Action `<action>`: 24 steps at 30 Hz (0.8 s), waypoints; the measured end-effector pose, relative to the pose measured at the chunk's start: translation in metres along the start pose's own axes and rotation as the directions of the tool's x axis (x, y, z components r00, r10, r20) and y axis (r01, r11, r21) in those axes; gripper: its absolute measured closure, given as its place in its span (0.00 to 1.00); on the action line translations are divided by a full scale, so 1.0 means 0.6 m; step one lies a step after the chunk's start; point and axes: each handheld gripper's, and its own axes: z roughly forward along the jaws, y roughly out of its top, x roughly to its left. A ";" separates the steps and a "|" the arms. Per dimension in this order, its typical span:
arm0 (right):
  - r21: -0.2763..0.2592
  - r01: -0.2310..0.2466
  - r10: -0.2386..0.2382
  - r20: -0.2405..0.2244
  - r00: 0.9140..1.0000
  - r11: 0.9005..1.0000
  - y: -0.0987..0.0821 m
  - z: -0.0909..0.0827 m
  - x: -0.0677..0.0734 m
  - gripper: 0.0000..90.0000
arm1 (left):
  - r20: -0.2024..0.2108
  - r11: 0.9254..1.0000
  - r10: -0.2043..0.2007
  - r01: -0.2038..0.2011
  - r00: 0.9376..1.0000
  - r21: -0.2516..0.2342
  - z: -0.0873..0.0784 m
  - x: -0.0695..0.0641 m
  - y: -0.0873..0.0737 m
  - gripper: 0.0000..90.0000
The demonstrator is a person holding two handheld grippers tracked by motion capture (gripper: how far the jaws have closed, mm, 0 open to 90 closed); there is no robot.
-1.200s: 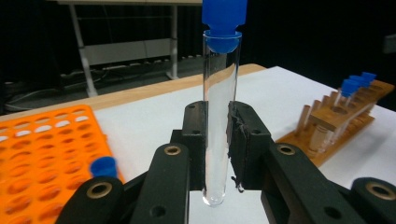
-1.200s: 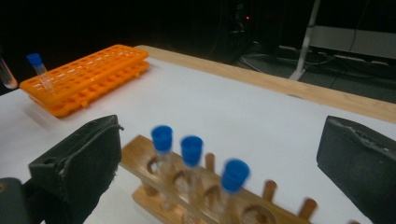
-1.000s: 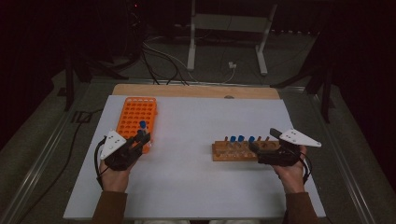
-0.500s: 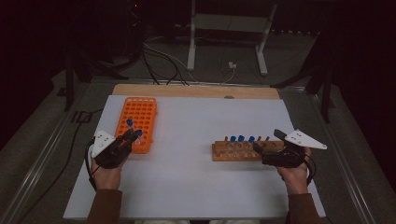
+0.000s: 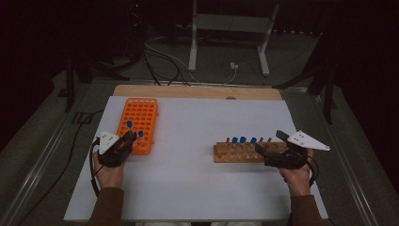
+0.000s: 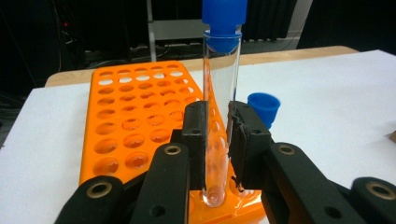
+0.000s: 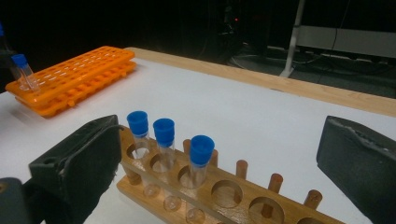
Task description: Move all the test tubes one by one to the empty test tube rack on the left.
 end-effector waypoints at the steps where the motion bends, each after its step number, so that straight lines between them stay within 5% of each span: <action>1: 0.000 0.000 0.000 0.000 1.000 1.000 0.000 0.000 0.000 0.00 | -0.005 1.000 0.004 -0.004 1.000 0.006 0.003 0.000 -0.002 0.87; 24: -0.005 -0.002 0.002 -0.018 1.000 1.000 0.001 -0.001 -0.001 0.00 | -0.010 0.990 0.036 -0.034 0.999 0.139 0.028 -0.005 -0.030 0.87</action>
